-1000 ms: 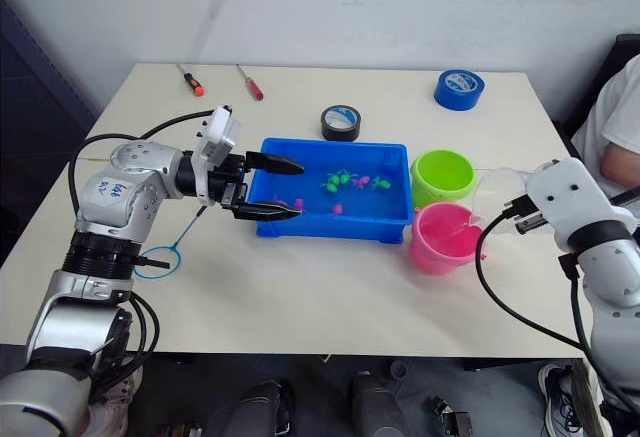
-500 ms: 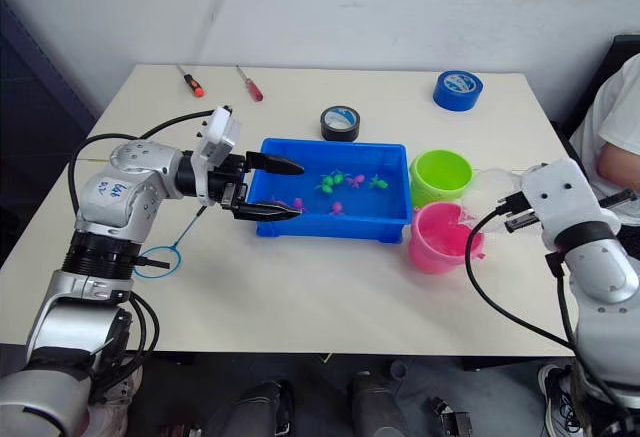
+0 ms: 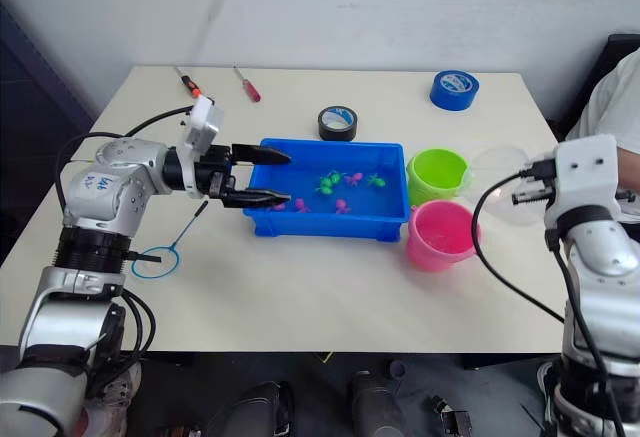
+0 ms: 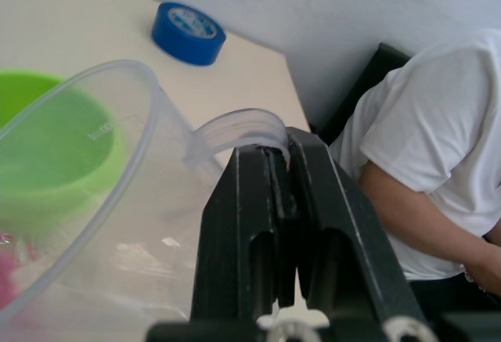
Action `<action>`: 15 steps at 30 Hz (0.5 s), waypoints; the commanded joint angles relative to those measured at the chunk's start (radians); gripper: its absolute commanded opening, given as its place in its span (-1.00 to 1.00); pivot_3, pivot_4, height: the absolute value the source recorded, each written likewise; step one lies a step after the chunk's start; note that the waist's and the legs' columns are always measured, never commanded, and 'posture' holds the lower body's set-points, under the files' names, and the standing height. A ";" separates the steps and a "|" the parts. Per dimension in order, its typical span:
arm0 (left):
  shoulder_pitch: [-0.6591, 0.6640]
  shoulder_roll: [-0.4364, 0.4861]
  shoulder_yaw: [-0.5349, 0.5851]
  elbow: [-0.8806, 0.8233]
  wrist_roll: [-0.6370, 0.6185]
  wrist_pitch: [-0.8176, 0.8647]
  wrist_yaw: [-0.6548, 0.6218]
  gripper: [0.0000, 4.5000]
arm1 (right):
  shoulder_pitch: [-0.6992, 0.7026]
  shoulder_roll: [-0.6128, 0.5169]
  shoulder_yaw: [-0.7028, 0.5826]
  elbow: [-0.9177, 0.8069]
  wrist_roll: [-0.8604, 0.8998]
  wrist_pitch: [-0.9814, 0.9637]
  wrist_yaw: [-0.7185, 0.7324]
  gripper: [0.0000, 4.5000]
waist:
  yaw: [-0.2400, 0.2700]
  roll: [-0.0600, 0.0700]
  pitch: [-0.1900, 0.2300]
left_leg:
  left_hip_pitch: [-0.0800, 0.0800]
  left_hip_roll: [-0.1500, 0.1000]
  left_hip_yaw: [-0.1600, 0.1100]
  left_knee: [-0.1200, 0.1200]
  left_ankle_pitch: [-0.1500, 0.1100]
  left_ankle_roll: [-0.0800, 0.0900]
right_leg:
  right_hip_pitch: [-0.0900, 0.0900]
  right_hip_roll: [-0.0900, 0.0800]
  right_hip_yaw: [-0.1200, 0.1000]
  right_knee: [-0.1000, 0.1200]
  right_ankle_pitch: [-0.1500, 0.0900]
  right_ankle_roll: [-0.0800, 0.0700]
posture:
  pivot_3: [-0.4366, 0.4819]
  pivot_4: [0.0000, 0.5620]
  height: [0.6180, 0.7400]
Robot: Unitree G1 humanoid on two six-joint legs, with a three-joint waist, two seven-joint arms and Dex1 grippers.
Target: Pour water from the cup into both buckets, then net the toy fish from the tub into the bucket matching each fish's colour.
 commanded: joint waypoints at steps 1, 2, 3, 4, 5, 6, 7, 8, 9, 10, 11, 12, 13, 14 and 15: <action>-0.079 0.061 0.060 0.161 0.042 -0.085 0.019 1.00 | -0.277 0.031 0.047 0.195 0.008 0.000 -0.084 -0.98 | -0.003 0.000 0.000 | 0.000 0.000 0.000 0.000 0.000 0.000 | 0.000 0.000 0.000 0.000 0.000 0.000 | -0.05 -0.47 0.91; -0.078 0.065 0.063 0.165 0.043 -0.087 0.020 1.00 | -0.299 0.032 0.058 0.222 0.002 -0.007 -0.091 -0.98 | -0.005 0.000 0.000 | 0.000 0.000 0.001 0.001 0.000 0.000 | 0.000 0.000 0.000 0.000 0.000 0.000 | -0.05 -0.47 0.91; -0.080 0.069 0.064 0.171 0.043 -0.090 0.019 1.00 | -0.320 0.032 0.069 0.250 -0.006 -0.016 -0.097 -0.98 | -0.004 0.000 0.000 | 0.000 0.000 0.002 0.000 0.000 0.001 | -0.001 0.000 0.000 0.001 0.000 0.000 | -0.05 -0.47 0.91; -0.081 0.070 0.063 0.177 0.043 -0.096 0.017 1.00 | -0.338 0.031 0.079 0.275 -0.013 -0.023 -0.103 -0.98 | -0.005 0.000 0.000 | 0.000 0.000 0.001 0.000 0.000 0.001 | -0.001 0.000 0.000 0.001 0.000 0.000 | -0.05 -0.47 0.91; -0.083 0.072 0.063 0.183 0.044 -0.103 0.014 1.00 | -0.362 0.028 0.096 0.312 -0.024 -0.036 -0.113 -0.98 | -0.004 0.000 0.000 | 0.000 0.000 0.002 0.000 0.000 0.001 | -0.002 -0.001 0.000 0.001 0.000 0.000 | -0.05 -0.47 0.91; -0.084 0.074 0.062 0.189 0.046 -0.109 0.012 1.00 | -0.390 0.024 0.117 0.356 -0.036 -0.055 -0.124 -0.98 | -0.004 0.000 0.000 | 0.000 0.000 0.002 0.000 0.000 0.001 | -0.002 -0.001 0.001 0.001 0.000 0.000 | -0.05 -0.47 0.91; -0.083 0.077 0.060 0.191 0.048 -0.115 0.012 1.00 | -0.410 0.020 0.134 0.391 -0.047 -0.073 -0.132 -0.98 | -0.004 0.000 0.000 | -0.001 0.000 0.002 0.000 0.000 0.001 | -0.002 -0.001 0.000 0.001 0.000 0.000 | -0.05 -0.47 0.91; -0.083 0.079 0.059 0.193 0.049 -0.119 0.012 1.00 | -0.423 0.017 0.144 0.416 -0.054 -0.088 -0.137 -0.98 | -0.005 0.000 0.000 | -0.001 0.000 0.002 0.000 0.000 0.001 | -0.002 -0.001 0.000 0.001 0.000 0.000 | -0.05 -0.47 0.91; -0.082 0.082 0.058 0.198 0.056 -0.128 0.015 1.00 | -0.444 0.019 0.159 0.454 -0.064 -0.108 -0.146 -0.98 | -0.005 0.000 0.000 | -0.001 0.000 0.002 0.000 0.000 0.001 | -0.002 -0.002 0.000 0.001 0.000 0.000 | -0.05 -0.47 0.91; -0.080 0.084 0.058 0.202 0.062 -0.136 0.020 1.00 | -0.459 0.017 0.174 0.484 -0.077 -0.124 -0.155 -0.98 | -0.006 0.000 0.000 | -0.001 0.000 0.002 0.000 0.000 0.001 | -0.002 -0.002 0.000 0.001 0.000 0.000 | -0.05 -0.47 0.91; -0.079 0.085 0.058 0.202 0.066 -0.140 0.024 1.00 | -0.469 0.015 0.183 0.505 -0.085 -0.137 -0.161 -0.98 | -0.006 0.000 0.000 | -0.001 0.000 0.002 0.000 0.000 0.001 | -0.002 -0.002 0.000 0.001 0.000 0.000 | -0.05 -0.47 0.91; -0.077 0.086 0.059 0.202 0.073 -0.147 0.034 1.00 | -0.476 0.013 0.192 0.522 -0.095 -0.149 -0.168 -0.98 | -0.006 0.000 0.000 | -0.001 0.000 0.002 0.000 0.000 0.001 | -0.003 -0.002 0.000 0.002 0.000 0.000 | -0.05 -0.47 0.91; -0.075 0.086 0.060 0.203 0.078 -0.152 0.044 1.00 | -0.483 0.007 0.203 0.540 -0.108 -0.164 -0.175 -0.98 | -0.006 0.000 0.000 | -0.001 0.000 0.002 0.000 0.000 0.001 | -0.003 -0.002 0.001 0.001 0.000 0.000 | -0.05 -0.47 0.91; -0.073 0.086 0.062 0.201 0.080 -0.155 0.051 1.00 | -0.487 0.003 0.211 0.552 -0.116 -0.176 -0.179 -0.98 | -0.006 0.000 0.000 | -0.001 0.000 0.002 0.000 0.000 0.001 | -0.003 -0.002 0.001 0.001 0.000 0.000 | -0.05 -0.47 0.91; -0.070 0.086 0.065 0.197 0.079 -0.154 0.058 1.00 | -0.493 0.000 0.218 0.566 -0.125 -0.189 -0.185 -0.98 | -0.006 0.000 0.000 | -0.001 0.000 0.002 0.000 0.000 0.001 | -0.003 -0.002 0.001 0.002 0.000 0.000 | -0.05 -0.47 0.91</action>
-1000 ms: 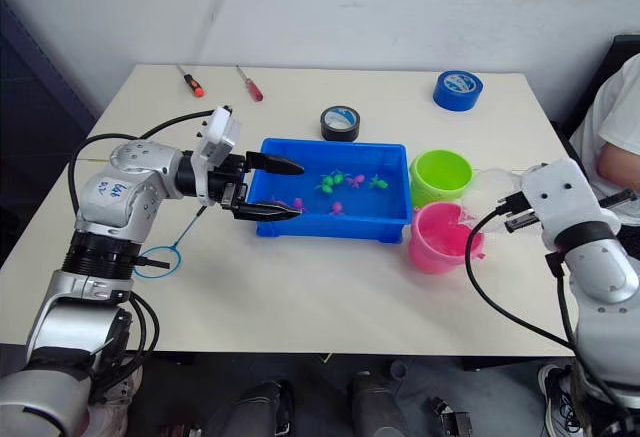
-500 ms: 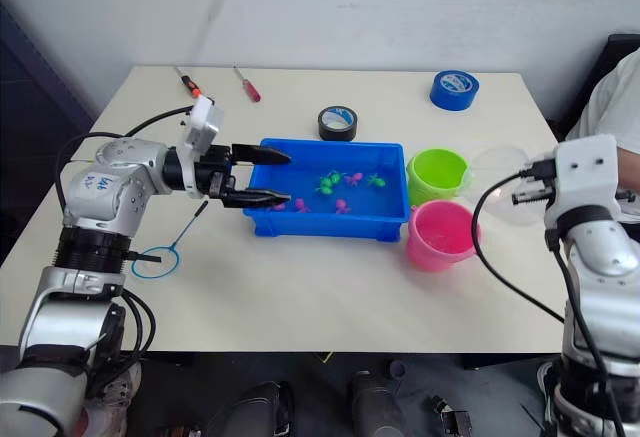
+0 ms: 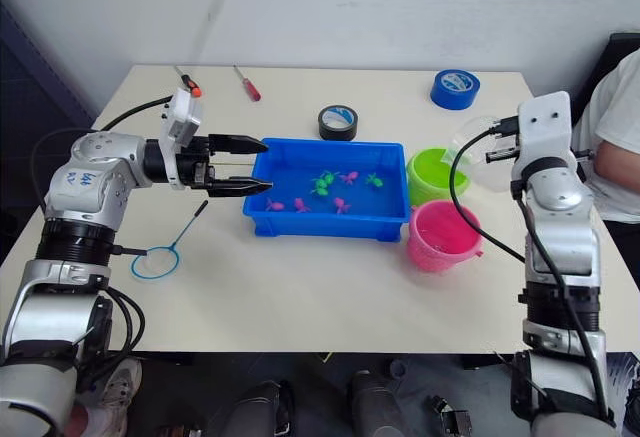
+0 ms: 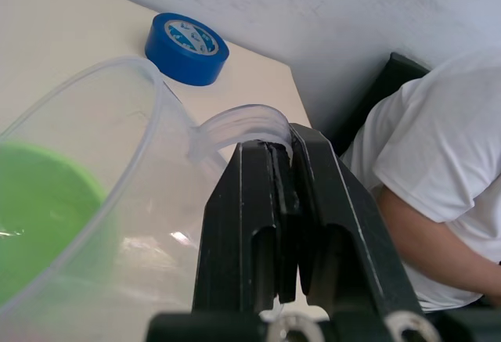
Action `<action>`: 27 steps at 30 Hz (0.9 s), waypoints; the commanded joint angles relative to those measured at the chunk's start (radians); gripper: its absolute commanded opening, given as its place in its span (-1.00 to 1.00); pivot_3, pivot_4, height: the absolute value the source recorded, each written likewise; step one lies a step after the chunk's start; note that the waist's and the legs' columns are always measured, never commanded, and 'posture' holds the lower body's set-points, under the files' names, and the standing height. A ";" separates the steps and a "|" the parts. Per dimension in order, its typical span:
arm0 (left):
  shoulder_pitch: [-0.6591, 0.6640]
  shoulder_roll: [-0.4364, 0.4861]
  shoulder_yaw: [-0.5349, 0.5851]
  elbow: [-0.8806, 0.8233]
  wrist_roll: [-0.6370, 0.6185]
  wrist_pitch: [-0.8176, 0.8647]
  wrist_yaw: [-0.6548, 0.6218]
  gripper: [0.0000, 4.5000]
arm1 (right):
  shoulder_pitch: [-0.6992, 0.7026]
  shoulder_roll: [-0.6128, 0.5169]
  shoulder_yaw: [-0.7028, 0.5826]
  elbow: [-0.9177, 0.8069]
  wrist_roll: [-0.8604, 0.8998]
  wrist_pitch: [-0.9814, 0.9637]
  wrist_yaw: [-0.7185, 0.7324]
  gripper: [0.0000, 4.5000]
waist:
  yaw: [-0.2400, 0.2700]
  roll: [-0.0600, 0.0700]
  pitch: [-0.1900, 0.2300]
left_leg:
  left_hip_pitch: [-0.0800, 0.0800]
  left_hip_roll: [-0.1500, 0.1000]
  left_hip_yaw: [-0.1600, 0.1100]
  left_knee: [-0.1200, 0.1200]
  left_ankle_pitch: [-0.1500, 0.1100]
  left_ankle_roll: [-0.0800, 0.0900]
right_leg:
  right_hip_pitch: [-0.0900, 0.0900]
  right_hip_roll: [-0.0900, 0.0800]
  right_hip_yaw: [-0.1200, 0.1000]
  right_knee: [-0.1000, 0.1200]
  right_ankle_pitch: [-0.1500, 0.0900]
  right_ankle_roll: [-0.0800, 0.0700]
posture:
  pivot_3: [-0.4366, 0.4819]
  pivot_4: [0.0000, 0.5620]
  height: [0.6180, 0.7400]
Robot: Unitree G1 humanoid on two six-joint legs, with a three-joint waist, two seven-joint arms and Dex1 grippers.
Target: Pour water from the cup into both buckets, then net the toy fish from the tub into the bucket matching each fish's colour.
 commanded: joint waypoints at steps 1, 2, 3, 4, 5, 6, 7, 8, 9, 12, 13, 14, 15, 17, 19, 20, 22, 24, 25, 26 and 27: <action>-0.006 0.014 0.037 -0.012 0.000 -0.013 0.024 1.00 | -0.038 -0.035 0.008 0.015 -0.043 -0.066 -0.028 -0.98 | 0.000 0.000 0.000 | 0.000 0.000 0.000 0.000 0.000 0.000 | 0.000 0.000 0.000 0.000 0.000 0.000 | -0.05 -0.47 0.91; -0.003 0.014 0.039 -0.019 -0.002 -0.010 0.027 1.00 | -0.042 -0.037 0.012 0.024 -0.047 -0.076 -0.031 -0.98 | -0.001 0.000 0.000 | 0.000 0.000 0.000 0.000 0.000 0.000 | 0.000 0.000 0.000 0.000 0.000 0.000 | -0.05 -0.47 0.91; 0.001 0.014 0.043 -0.025 -0.005 -0.005 0.031 1.00 | -0.050 -0.044 0.024 0.040 -0.061 -0.096 -0.034 -0.98 | -0.002 0.000 0.000 | 0.000 0.000 0.000 0.000 0.000 0.000 | 0.000 0.000 0.000 0.000 0.000 0.000 | -0.05 -0.47 0.91; 0.003 0.013 0.045 -0.029 -0.006 -0.002 0.034 1.00 | -0.055 -0.049 0.033 0.052 -0.070 -0.111 -0.036 -0.98 | -0.004 0.000 0.000 | 0.000 0.000 0.000 0.000 0.000 0.000 | 0.000 0.000 0.000 0.000 0.000 0.000 | -0.05 -0.47 0.91; 0.007 0.013 0.047 -0.036 -0.007 0.000 0.036 1.00 | -0.057 -0.053 0.038 0.058 -0.077 -0.122 -0.037 -0.98 | -0.005 0.000 0.000 | 0.000 0.000 0.000 0.000 0.000 0.000 | 0.000 0.000 0.000 0.000 0.000 0.000 | -0.05 -0.47 0.91; 0.010 0.014 0.050 -0.042 -0.009 0.003 0.038 1.00 | -0.063 -0.055 0.043 0.066 -0.083 -0.133 -0.038 -0.98 | -0.008 0.000 0.000 | 0.000 0.000 0.000 0.000 0.000 0.000 | 0.000 0.000 0.000 0.000 0.000 0.000 | -0.05 -0.47 0.91; 0.012 0.014 0.053 -0.046 -0.011 0.006 0.040 1.00 | -0.067 -0.059 0.049 0.073 -0.091 -0.145 -0.039 -0.98 | -0.011 0.000 0.000 | 0.000 0.000 0.000 0.000 0.000 0.000 | 0.000 0.000 0.000 0.000 0.000 0.000 | -0.05 -0.47 0.91; 0.012 0.014 0.057 -0.050 -0.014 0.010 0.042 1.00 | -0.074 -0.064 0.058 0.081 -0.100 -0.157 -0.040 -0.98 | -0.014 0.000 0.000 | 0.000 0.000 0.000 0.000 0.000 0.000 | 0.000 0.000 0.000 0.001 0.000 0.000 | -0.05 -0.47 0.91; 0.012 0.013 0.060 -0.053 -0.015 0.012 0.044 1.00 | -0.080 -0.069 0.067 0.089 -0.109 -0.167 -0.041 -0.98 | -0.017 0.000 0.000 | 0.000 0.000 0.000 0.000 0.000 0.000 | 0.000 0.000 0.000 0.001 0.000 0.000 | -0.05 -0.47 0.91; 0.013 0.013 0.062 -0.059 -0.016 0.015 0.047 1.00 | -0.091 -0.081 0.088 0.105 -0.139 -0.194 -0.042 -0.98 | -0.023 0.000 0.000 | 0.000 0.000 0.000 0.000 0.000 0.000 | 0.000 0.000 0.000 0.001 0.000 0.000 | -0.05 -0.47 0.91; 0.014 0.012 0.062 -0.060 -0.016 0.016 0.047 1.00 | -0.093 -0.083 0.093 0.109 -0.145 -0.201 -0.041 -0.98 | -0.023 0.000 0.000 | 0.000 0.000 0.000 0.000 0.000 0.000 | 0.000 0.000 0.000 0.001 0.000 0.000 | -0.05 -0.47 0.91; 0.013 0.011 0.063 -0.060 -0.016 0.015 0.049 1.00 | -0.096 -0.088 0.102 0.114 -0.154 -0.212 -0.039 -0.98 | -0.024 0.000 0.000 | 0.000 0.000 0.000 0.000 0.000 0.000 | 0.000 0.000 0.000 0.001 0.000 0.000 | -0.05 -0.47 0.91; 0.013 0.010 0.064 -0.060 -0.016 0.013 0.051 1.00 | -0.099 -0.091 0.111 0.118 -0.162 -0.222 -0.036 -0.98 | -0.024 0.000 0.000 | 0.000 0.000 0.000 0.000 0.000 0.000 | 0.000 0.000 0.000 0.001 0.000 0.000 | -0.05 -0.47 0.91; 0.014 0.008 0.066 -0.061 -0.015 0.010 0.057 1.00 | -0.102 -0.097 0.124 0.123 -0.176 -0.236 -0.032 -0.98 | -0.023 0.000 0.000 | 0.000 0.000 0.000 0.000 0.000 0.000 | 0.000 0.000 0.000 0.001 0.000 0.000 | -0.05 -0.47 0.91; 0.015 0.006 0.068 -0.063 -0.016 0.007 0.060 1.00 | -0.103 -0.100 0.131 0.125 -0.185 -0.244 -0.031 -0.98 | -0.024 0.000 0.000 | 0.000 0.000 0.000 0.000 0.000 0.000 | 0.000 0.000 0.000 0.001 0.000 0.000 | -0.05 -0.47 0.91; 0.016 0.006 0.069 -0.065 -0.016 0.005 0.062 1.00 | -0.103 -0.102 0.135 0.125 -0.189 -0.247 -0.031 -0.98 | -0.023 0.000 0.000 | 0.000 0.000 0.000 0.000 0.000 0.000 | 0.000 0.000 0.000 0.001 0.000 0.000 | -0.05 -0.47 0.91; 0.019 0.005 0.070 -0.069 -0.016 0.002 0.067 1.00 | -0.106 -0.108 0.153 0.125 -0.208 -0.255 -0.031 -0.98 | -0.023 0.000 0.000 | 0.000 0.000 0.000 0.000 0.000 0.000 | 0.000 0.000 0.000 0.001 0.000 0.000 | -0.05 -0.47 0.91; 0.023 0.005 0.070 -0.074 -0.017 0.002 0.070 1.00 | -0.109 -0.110 0.168 0.128 -0.226 -0.265 -0.031 -0.98 | -0.023 0.000 0.000 | 0.000 0.000 0.000 0.000 0.000 0.000 | 0.000 0.000 0.000 0.001 0.000 0.000 | -0.05 -0.47 0.91; 0.024 0.005 0.070 -0.076 -0.018 0.003 0.072 1.00 | -0.110 -0.112 0.175 0.131 -0.236 -0.271 -0.032 -0.98 | -0.024 0.000 0.000 | 0.000 0.000 0.000 0.000 0.000 0.000 | 0.000 0.000 0.000 0.001 0.000 0.000 | -0.05 -0.47 0.91; 0.025 0.005 0.071 -0.080 -0.018 0.004 0.073 1.00 | -0.112 -0.114 0.184 0.133 -0.246 -0.277 -0.033 -0.98 | -0.024 0.000 0.000 | 0.000 0.000 0.000 0.000 0.000 0.000 | 0.000 0.000 0.000 0.001 0.000 0.000 | -0.05 -0.47 0.91; 0.028 0.005 0.072 -0.084 -0.019 0.005 0.075 1.00 | -0.114 -0.117 0.194 0.135 -0.258 -0.286 -0.033 -0.98 | -0.023 0.000 0.000 | 0.000 0.000 0.000 0.000 0.000 0.000 | 0.000 0.000 0.000 0.001 0.000 0.000 | -0.05 -0.47 0.91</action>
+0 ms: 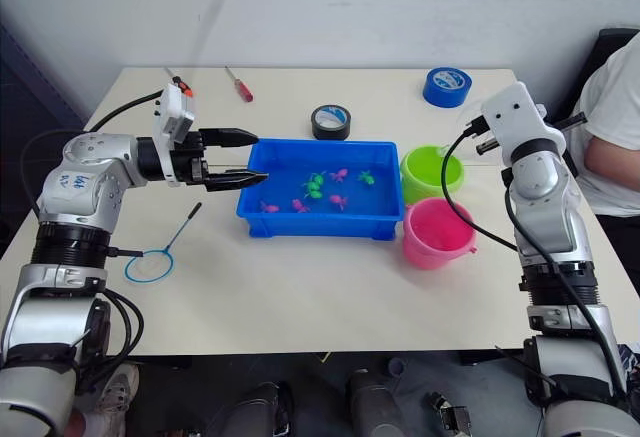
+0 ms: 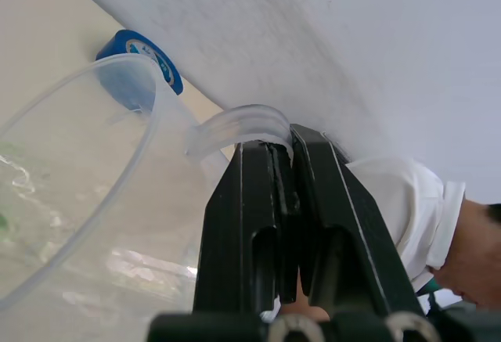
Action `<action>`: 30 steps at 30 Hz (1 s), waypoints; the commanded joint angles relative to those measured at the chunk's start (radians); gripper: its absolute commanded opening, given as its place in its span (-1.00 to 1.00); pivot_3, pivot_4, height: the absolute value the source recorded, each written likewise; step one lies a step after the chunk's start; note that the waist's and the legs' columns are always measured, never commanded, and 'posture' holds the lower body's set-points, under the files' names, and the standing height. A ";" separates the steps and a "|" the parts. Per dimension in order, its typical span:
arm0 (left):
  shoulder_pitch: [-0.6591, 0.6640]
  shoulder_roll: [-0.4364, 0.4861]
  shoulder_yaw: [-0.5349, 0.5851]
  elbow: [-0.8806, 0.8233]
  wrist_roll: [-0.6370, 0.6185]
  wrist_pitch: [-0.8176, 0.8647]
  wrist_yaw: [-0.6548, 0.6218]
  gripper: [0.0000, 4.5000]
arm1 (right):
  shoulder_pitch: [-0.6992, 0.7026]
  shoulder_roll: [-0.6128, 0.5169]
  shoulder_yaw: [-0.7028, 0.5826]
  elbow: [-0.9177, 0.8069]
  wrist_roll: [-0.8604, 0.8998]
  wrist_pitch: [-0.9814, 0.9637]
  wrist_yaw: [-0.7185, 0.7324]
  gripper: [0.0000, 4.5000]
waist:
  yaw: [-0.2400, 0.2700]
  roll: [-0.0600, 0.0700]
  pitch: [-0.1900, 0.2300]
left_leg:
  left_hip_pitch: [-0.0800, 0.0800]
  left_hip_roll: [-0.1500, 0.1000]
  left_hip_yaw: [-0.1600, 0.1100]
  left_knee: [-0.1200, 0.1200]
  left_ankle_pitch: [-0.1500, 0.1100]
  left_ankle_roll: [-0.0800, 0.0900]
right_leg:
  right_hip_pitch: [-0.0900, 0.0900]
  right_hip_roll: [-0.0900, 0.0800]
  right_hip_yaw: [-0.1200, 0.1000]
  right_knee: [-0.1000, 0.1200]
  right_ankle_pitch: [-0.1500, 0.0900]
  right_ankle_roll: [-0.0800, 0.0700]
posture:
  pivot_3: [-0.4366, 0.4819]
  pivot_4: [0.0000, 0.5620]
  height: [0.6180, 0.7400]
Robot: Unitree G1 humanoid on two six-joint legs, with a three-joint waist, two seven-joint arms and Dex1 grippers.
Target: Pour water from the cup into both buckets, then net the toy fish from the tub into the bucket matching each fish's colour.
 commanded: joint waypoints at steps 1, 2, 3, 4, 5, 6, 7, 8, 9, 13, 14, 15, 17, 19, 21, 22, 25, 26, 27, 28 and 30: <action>0.000 0.005 0.033 -0.042 -0.021 -0.006 0.008 1.00 | -0.038 -0.034 0.012 -0.011 -0.053 -0.050 -0.009 -0.98 | 0.001 0.000 0.000 | 0.000 0.000 0.000 0.000 0.000 0.000 | 0.000 0.000 0.000 0.000 0.000 0.000 | -0.05 -0.47 0.91; 0.001 0.005 0.033 -0.044 -0.021 -0.005 0.009 1.00 | -0.040 -0.035 0.018 -0.009 -0.061 -0.056 -0.008 -0.98 | 0.001 0.000 0.000 | 0.000 0.000 0.000 0.000 0.000 0.000 | 0.000 0.000 0.000 0.000 0.000 0.000 | -0.05 -0.47 0.91; 0.002 0.005 0.034 -0.046 -0.020 -0.005 0.009 1.00 | -0.042 -0.036 0.024 -0.005 -0.069 -0.062 -0.008 -0.98 | 0.001 0.000 0.000 | 0.000 0.000 0.000 0.000 0.000 0.000 | 0.000 0.000 0.000 0.000 0.000 0.000 | -0.05 -0.47 0.91; 0.005 0.006 0.036 -0.050 -0.020 -0.003 0.010 1.00 | -0.044 -0.039 0.033 -0.003 -0.080 -0.070 -0.007 -0.98 | 0.001 0.000 0.000 | 0.000 0.000 0.000 0.000 0.000 0.000 | 0.000 0.000 0.000 0.000 0.000 0.000 | -0.05 -0.47 0.91; 0.008 0.007 0.038 -0.054 -0.020 -0.002 0.011 1.00 | -0.045 -0.042 0.041 -0.001 -0.090 -0.077 -0.006 -0.98 | 0.001 0.000 0.000 | 0.000 0.000 0.000 0.000 0.000 0.000 | 0.000 0.000 0.000 0.000 0.000 0.000 | -0.05 -0.47 0.91; 0.010 0.007 0.039 -0.057 -0.020 -0.001 0.012 1.00 | -0.047 -0.045 0.048 0.003 -0.100 -0.086 -0.005 -0.98 | 0.001 0.000 0.000 | 0.000 0.000 0.000 0.000 0.000 0.000 | 0.000 0.000 0.000 0.000 0.000 0.000 | -0.05 -0.47 0.91; 0.013 0.008 0.040 -0.060 -0.020 0.000 0.013 1.00 | -0.047 -0.046 0.051 0.007 -0.106 -0.092 -0.004 -0.98 | 0.001 0.000 0.000 | 0.000 0.000 0.000 0.000 0.000 0.000 | 0.000 0.000 0.000 0.000 0.000 0.000 | -0.05 -0.47 0.91; 0.014 0.009 0.041 -0.062 -0.021 0.001 0.013 1.00 | -0.049 -0.048 0.055 0.011 -0.112 -0.098 -0.003 -0.98 | 0.001 0.000 0.000 | 0.000 0.000 0.000 0.000 0.000 0.000 | 0.000 0.000 0.000 0.000 0.000 0.000 | -0.05 -0.47 0.91; 0.016 0.010 0.042 -0.064 -0.021 0.002 0.014 1.00 | -0.049 -0.051 0.060 0.013 -0.119 -0.105 -0.003 -0.98 | 0.001 0.000 0.000 | 0.000 0.000 0.000 0.000 0.000 0.000 | 0.000 0.000 0.000 0.000 0.000 0.000 | -0.05 -0.47 0.91; 0.023 0.013 0.047 -0.076 -0.024 0.008 0.018 1.00 | -0.052 -0.058 0.084 0.017 -0.156 -0.129 0.000 -0.98 | 0.001 0.000 0.000 | 0.000 0.000 0.000 0.000 0.000 0.000 | 0.000 0.000 0.000 0.000 0.000 0.000 | -0.05 -0.47 0.91; 0.026 0.014 0.048 -0.081 -0.025 0.010 0.019 1.00 | -0.053 -0.060 0.090 0.017 -0.166 -0.135 0.000 -0.98 | 0.001 0.000 0.000 | 0.000 0.000 0.000 0.000 0.000 0.000 | 0.000 0.000 0.000 0.000 0.000 0.000 | -0.05 -0.47 0.91; 0.028 0.015 0.049 -0.084 -0.025 0.012 0.021 1.00 | -0.054 -0.062 0.098 0.019 -0.178 -0.144 0.000 -0.98 | 0.000 0.000 0.000 | 0.000 0.000 0.000 0.000 0.000 0.000 | 0.000 0.000 0.000 0.000 0.000 0.000 | -0.05 -0.47 0.91; 0.034 0.016 0.052 -0.093 -0.027 0.016 0.023 1.00 | -0.055 -0.073 0.121 0.020 -0.212 -0.165 0.000 -0.98 | 0.000 0.000 0.000 | 0.000 0.000 0.000 0.000 0.000 0.000 | 0.000 0.000 0.000 0.000 0.000 0.000 | -0.05 -0.47 0.91; 0.041 0.017 0.054 -0.101 -0.029 0.019 0.025 1.00 | -0.051 -0.078 0.138 0.019 -0.238 -0.180 -0.001 -0.98 | 0.000 0.000 0.000 | 0.000 0.000 0.000 0.000 0.000 0.000 | 0.000 0.000 0.000 0.000 0.000 0.000 | -0.05 -0.47 0.91; 0.047 0.018 0.056 -0.107 -0.029 0.021 0.027 1.00 | -0.046 -0.082 0.151 0.019 -0.260 -0.191 -0.004 -0.98 | 0.001 0.000 0.000 | 0.000 0.000 0.000 0.000 0.000 0.000 | 0.000 0.000 0.000 0.000 0.000 0.000 | -0.05 -0.47 0.91; 0.048 0.018 0.057 -0.107 -0.029 0.020 0.028 1.00 | -0.045 -0.084 0.156 0.019 -0.271 -0.197 -0.005 -0.98 | 0.001 0.000 0.000 | 0.000 0.000 0.000 0.000 0.000 0.000 | 0.000 0.000 0.000 0.000 0.000 0.000 | -0.05 -0.47 0.91; 0.054 0.019 0.059 -0.115 -0.030 0.023 0.032 1.00 | -0.041 -0.088 0.162 0.018 -0.293 -0.210 -0.005 -0.98 | 0.001 0.000 0.000 | 0.000 0.000 0.000 0.000 0.000 0.000 | 0.000 -0.001 0.000 0.000 0.000 0.000 | -0.05 -0.47 0.91; 0.056 0.019 0.060 -0.118 -0.030 0.024 0.033 1.00 | -0.041 -0.088 0.164 0.019 -0.298 -0.213 -0.004 -0.98 | 0.001 0.000 0.000 | 0.000 0.000 0.000 0.000 0.000 0.000 | 0.000 -0.001 0.000 0.000 0.000 0.000 | -0.05 -0.47 0.91; 0.057 0.020 0.060 -0.120 -0.029 0.024 0.033 1.00 | -0.042 -0.088 0.164 0.020 -0.301 -0.214 -0.004 -0.98 | 0.001 0.000 0.000 | 0.000 0.000 0.000 0.000 0.000 0.000 | 0.000 -0.001 0.000 0.000 0.000 0.000 | -0.05 -0.47 0.91; 0.058 0.020 0.061 -0.120 -0.029 0.023 0.034 1.00 | -0.043 -0.086 0.164 0.022 -0.302 -0.214 -0.004 -0.98 | 0.000 0.000 0.000 | 0.000 0.000 0.000 0.000 0.000 0.000 | 0.000 -0.001 0.000 0.000 0.000 0.000 | -0.05 -0.47 0.91; 0.058 0.020 0.061 -0.119 -0.028 0.022 0.034 1.00 | -0.044 -0.084 0.164 0.024 -0.309 -0.217 -0.004 -0.98 | 0.000 0.000 0.000 | 0.000 0.000 0.000 0.000 0.000 0.000 | 0.000 0.000 0.000 0.000 0.000 0.000 | -0.05 -0.47 0.91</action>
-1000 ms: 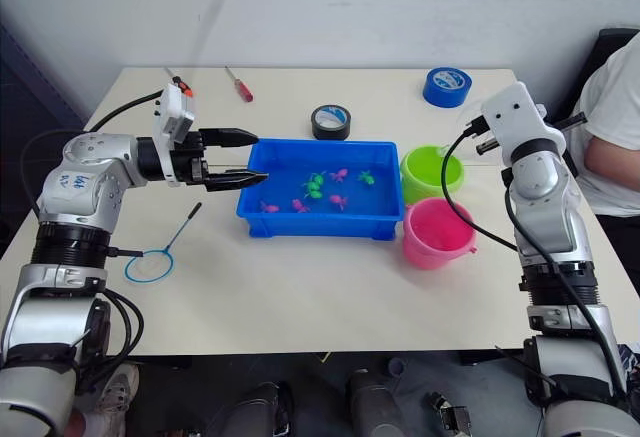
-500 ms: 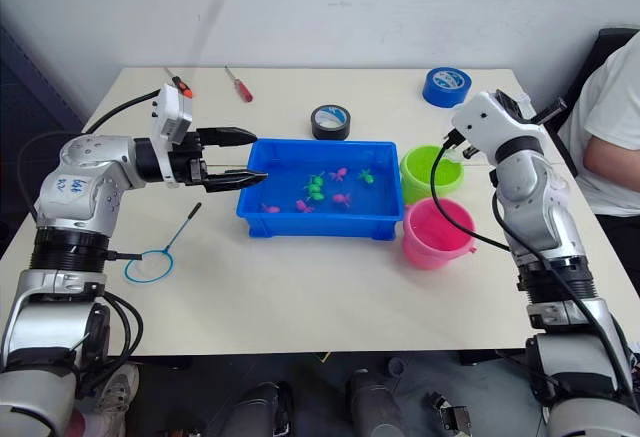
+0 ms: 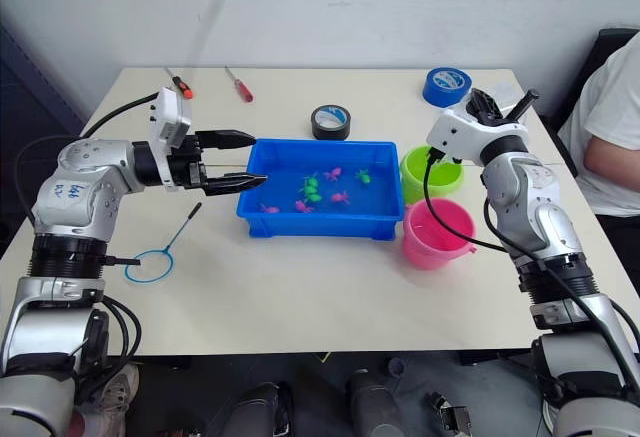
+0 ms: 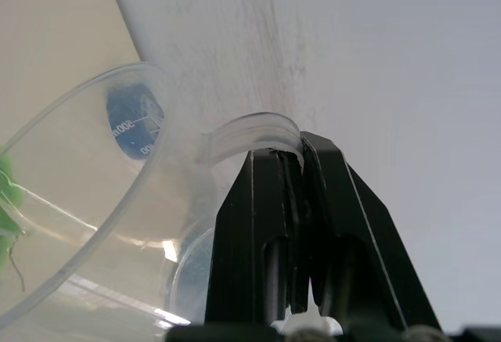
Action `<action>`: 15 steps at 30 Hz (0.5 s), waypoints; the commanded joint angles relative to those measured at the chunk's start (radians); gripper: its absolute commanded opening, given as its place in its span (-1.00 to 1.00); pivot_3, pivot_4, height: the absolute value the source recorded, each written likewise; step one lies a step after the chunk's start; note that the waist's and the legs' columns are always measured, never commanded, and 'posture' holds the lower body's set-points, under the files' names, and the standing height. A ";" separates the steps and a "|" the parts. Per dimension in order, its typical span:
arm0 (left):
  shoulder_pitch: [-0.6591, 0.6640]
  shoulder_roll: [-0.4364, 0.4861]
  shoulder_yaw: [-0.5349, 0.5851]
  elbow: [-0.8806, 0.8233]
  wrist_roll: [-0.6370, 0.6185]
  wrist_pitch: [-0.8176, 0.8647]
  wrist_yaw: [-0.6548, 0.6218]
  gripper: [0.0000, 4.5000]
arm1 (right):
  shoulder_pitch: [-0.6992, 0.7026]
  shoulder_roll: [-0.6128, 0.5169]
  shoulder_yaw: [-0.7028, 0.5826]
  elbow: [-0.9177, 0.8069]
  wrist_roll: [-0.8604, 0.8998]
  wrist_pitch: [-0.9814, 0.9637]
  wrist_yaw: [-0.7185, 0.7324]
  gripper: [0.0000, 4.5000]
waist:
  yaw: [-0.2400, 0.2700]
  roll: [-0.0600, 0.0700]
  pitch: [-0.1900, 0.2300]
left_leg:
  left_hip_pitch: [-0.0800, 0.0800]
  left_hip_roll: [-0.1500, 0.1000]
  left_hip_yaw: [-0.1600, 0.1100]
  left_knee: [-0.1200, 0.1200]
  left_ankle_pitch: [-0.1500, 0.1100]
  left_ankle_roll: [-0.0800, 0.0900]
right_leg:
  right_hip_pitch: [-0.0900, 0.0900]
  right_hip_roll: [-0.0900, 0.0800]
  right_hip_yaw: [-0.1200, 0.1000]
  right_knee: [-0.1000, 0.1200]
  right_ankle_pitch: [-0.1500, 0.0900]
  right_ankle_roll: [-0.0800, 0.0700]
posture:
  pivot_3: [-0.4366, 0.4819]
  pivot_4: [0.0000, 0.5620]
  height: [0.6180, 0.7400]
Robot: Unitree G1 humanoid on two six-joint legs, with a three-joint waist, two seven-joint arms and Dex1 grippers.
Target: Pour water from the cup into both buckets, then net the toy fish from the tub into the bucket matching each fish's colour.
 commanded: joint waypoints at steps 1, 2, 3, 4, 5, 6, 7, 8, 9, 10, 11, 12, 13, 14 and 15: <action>-0.001 0.018 0.029 -0.032 -0.020 -0.005 0.002 1.00 | -0.019 -0.016 -0.019 -0.011 -0.021 -0.013 -0.012 -0.98 | 0.000 0.000 0.000 | 0.000 0.000 0.000 0.000 0.000 0.000 | 0.000 0.000 0.000 0.000 0.000 0.000 | -0.05 -0.47 0.91; -0.001 0.019 0.029 -0.031 -0.020 -0.005 0.002 1.00 | -0.020 -0.016 -0.017 -0.012 -0.026 -0.015 -0.012 -0.98 | 0.001 0.000 0.000 | 0.000 0.000 0.000 0.000 0.000 0.000 | 0.000 0.000 0.000 0.000 0.000 0.000 | -0.05 -0.47 0.91; -0.001 0.019 0.029 -0.031 -0.020 -0.005 0.001 1.00 | -0.020 -0.016 -0.016 -0.012 -0.030 -0.017 -0.012 -0.98 | 0.001 0.000 0.000 | 0.000 0.000 0.000 0.000 0.000 0.000 | 0.000 0.000 0.000 0.000 0.000 0.000 | -0.05 -0.47 0.91; -0.002 0.019 0.029 -0.031 -0.020 -0.006 0.001 1.00 | -0.020 -0.016 -0.016 -0.013 -0.033 -0.017 -0.011 -0.98 | 0.001 0.000 0.000 | 0.000 0.000 0.000 0.000 0.000 0.000 | 0.000 0.000 0.000 0.000 0.000 0.000 | -0.05 -0.47 0.91; -0.002 0.020 0.029 -0.031 -0.020 -0.006 0.001 1.00 | -0.019 -0.016 -0.016 -0.014 -0.034 -0.018 -0.011 -0.98 | 0.001 0.000 0.000 | 0.000 0.000 0.000 0.000 0.000 0.000 | 0.000 0.000 0.000 0.000 0.000 0.000 | -0.05 -0.47 0.91; -0.001 0.020 0.029 -0.031 -0.020 -0.007 0.000 1.00 | -0.019 -0.016 -0.017 -0.015 -0.036 -0.019 -0.011 -0.98 | 0.001 0.000 0.000 | 0.000 0.000 0.000 0.000 0.000 0.000 | 0.000 0.000 0.000 0.000 0.000 0.000 | -0.05 -0.47 0.91; -0.001 0.020 0.029 -0.031 -0.020 -0.007 0.000 1.00 | -0.018 -0.017 -0.017 -0.015 -0.039 -0.020 -0.011 -0.98 | 0.001 0.000 0.000 | 0.000 0.000 0.000 0.000 0.000 0.000 | 0.000 0.000 0.000 0.000 0.000 0.000 | -0.05 -0.47 0.91; -0.001 0.020 0.029 -0.030 -0.020 -0.007 0.000 1.00 | -0.018 -0.017 -0.017 -0.015 -0.041 -0.021 -0.011 -0.98 | 0.000 0.000 0.000 | 0.000 0.000 0.000 0.000 0.000 0.000 | 0.000 0.000 0.000 0.000 0.000 0.000 | -0.05 -0.47 0.91; -0.002 0.020 0.029 -0.029 -0.020 -0.008 -0.001 1.00 | -0.018 -0.015 -0.019 -0.014 -0.041 -0.020 -0.012 -0.98 | 0.000 0.000 0.000 | 0.000 0.000 0.000 0.000 0.000 0.000 | 0.000 0.000 0.000 0.000 0.000 0.000 | -0.05 -0.47 0.91; -0.002 0.021 0.028 -0.029 -0.020 -0.009 -0.002 1.00 | -0.018 -0.014 -0.021 -0.014 -0.041 -0.020 -0.012 -0.98 | 0.000 0.000 0.000 | 0.000 0.000 0.000 0.000 0.000 0.000 | 0.000 0.000 0.000 0.000 0.000 0.000 | -0.05 -0.47 0.91; -0.002 0.021 0.029 -0.028 -0.020 -0.009 -0.002 1.00 | -0.018 -0.013 -0.022 -0.013 -0.040 -0.020 -0.013 -0.98 | 0.000 0.000 0.000 | 0.000 0.000 0.000 0.000 0.000 0.000 | 0.000 0.000 0.000 0.000 0.000 0.000 | -0.05 -0.47 0.91; -0.002 0.021 0.028 -0.029 -0.020 -0.009 -0.002 1.00 | -0.018 -0.013 -0.023 -0.012 -0.040 -0.021 -0.012 -0.98 | 0.001 0.000 0.000 | 0.000 0.000 0.000 0.000 0.000 0.000 | 0.000 0.000 0.000 0.000 0.000 0.000 | -0.05 -0.47 0.91; -0.001 0.021 0.028 -0.029 -0.020 -0.009 -0.002 1.00 | -0.018 -0.013 -0.023 -0.013 -0.040 -0.021 -0.012 -0.98 | 0.001 0.000 0.000 | 0.000 0.000 0.000 0.000 0.000 0.000 | 0.000 0.000 0.000 0.000 0.000 0.000 | -0.05 -0.47 0.91; -0.001 0.021 0.028 -0.030 -0.020 -0.009 -0.003 1.00 | -0.017 -0.012 -0.024 -0.013 -0.039 -0.021 -0.012 -0.98 | 0.000 0.000 0.000 | 0.000 0.000 0.000 0.000 0.000 0.000 | 0.000 0.000 0.000 0.000 0.000 0.000 | -0.05 -0.47 0.91; 0.000 0.022 0.028 -0.031 -0.021 -0.008 -0.003 1.00 | -0.016 -0.009 -0.027 -0.013 -0.033 -0.019 -0.011 -0.98 | 0.001 0.000 0.000 | 0.000 0.000 0.000 0.000 0.000 0.000 | 0.000 0.000 0.000 0.000 0.000 0.000 | -0.05 -0.47 0.91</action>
